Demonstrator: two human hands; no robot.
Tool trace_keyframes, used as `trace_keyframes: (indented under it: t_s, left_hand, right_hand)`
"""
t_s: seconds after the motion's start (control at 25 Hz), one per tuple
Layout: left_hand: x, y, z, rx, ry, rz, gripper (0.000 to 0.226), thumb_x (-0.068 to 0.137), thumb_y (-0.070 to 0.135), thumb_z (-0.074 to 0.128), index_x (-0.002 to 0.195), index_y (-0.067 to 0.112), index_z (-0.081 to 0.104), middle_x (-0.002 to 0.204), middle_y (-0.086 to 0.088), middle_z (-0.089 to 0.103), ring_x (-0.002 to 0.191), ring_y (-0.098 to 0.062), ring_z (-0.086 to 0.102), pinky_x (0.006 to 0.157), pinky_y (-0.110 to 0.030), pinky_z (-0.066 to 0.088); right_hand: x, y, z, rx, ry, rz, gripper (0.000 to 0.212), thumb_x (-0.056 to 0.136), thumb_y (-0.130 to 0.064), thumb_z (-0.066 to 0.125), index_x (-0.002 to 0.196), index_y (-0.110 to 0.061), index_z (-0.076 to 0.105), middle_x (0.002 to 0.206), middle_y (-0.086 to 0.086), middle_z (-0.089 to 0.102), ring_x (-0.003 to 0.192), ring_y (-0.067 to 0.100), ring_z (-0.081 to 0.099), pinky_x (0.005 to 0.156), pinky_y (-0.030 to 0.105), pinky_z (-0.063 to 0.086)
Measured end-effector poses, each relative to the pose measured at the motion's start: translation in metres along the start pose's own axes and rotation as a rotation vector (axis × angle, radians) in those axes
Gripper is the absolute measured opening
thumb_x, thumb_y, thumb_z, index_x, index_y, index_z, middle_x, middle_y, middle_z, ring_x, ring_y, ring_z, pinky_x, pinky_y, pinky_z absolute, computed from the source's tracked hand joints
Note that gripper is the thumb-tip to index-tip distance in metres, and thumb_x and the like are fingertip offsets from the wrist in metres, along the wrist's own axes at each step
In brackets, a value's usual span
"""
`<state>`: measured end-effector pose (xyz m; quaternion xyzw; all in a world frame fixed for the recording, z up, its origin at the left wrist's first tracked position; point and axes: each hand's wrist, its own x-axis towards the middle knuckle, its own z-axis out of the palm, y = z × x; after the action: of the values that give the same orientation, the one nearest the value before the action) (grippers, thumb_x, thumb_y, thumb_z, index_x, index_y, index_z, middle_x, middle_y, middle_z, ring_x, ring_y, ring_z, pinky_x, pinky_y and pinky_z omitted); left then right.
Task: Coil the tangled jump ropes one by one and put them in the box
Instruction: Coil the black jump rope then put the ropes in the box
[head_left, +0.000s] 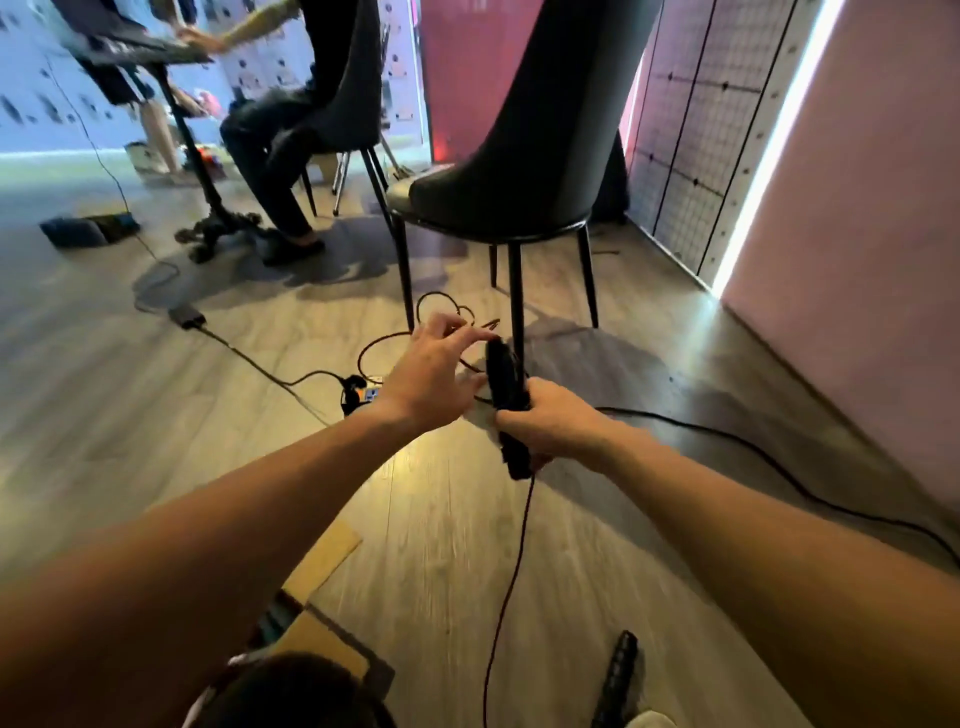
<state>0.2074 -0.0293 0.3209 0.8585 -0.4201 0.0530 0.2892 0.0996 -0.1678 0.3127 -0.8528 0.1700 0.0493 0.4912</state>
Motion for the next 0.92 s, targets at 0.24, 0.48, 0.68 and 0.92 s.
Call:
trace_keyframes:
  t_s: [0.24,0.48,0.68,0.92]
  left_hand:
    - [-0.034,0.091,-0.053,-0.535,-0.070,-0.250,0.035,0.097,0.032,0.061,0.129,0.019,0.057,0.102,-0.006,0.069,0.090,-0.017,0.070,0.081,-0.034,0.059]
    - [-0.069,0.080,-0.039,-0.748,-0.131,-0.414,0.017,0.101,0.019,0.044,0.114,0.015,0.054,0.085,-0.015,0.056,0.062,-0.022,0.054,0.053,-0.032,0.045]
    - [-0.064,0.074,-0.024,-0.773,-0.241,-0.349,0.019,0.100,0.028,0.053,0.088,0.016,0.061,0.069,-0.014,0.056,0.056,-0.027,0.055,0.056,-0.037,0.048]
    - [-0.038,0.071,-0.022,-0.723,-0.227,-0.311,0.021,0.100,0.018,0.049,0.086,0.019,0.064,0.079,-0.007,0.059,0.061,-0.021,0.058,0.058,-0.033,0.050]
  right_hand:
    - [-0.081,-0.054,-0.016,0.128,-0.020,-0.217,0.032,0.089,-0.026,0.071,0.118,-0.018,0.059,0.101,0.008,0.072,0.084,0.022,0.071,0.069,0.032,0.060]
    - [-0.103,-0.019,-0.027,0.232,0.121,-0.135,0.024,0.088,-0.023,0.073,0.108,-0.015,0.063,0.100,0.009,0.070,0.081,0.017,0.071,0.074,0.033,0.060]
    - [-0.089,0.002,-0.039,-0.033,0.138,-0.078,0.055,0.082,-0.043,0.077,0.127,-0.028,0.049,0.109,0.002,0.065,0.098,0.014,0.065,0.081,0.030,0.056]
    - [-0.067,-0.014,-0.043,0.074,0.107,-0.208,0.017,0.095,-0.019,0.064,0.112,-0.018,0.068,0.098,0.006,0.071,0.069,0.014,0.069,0.063,0.028,0.058]
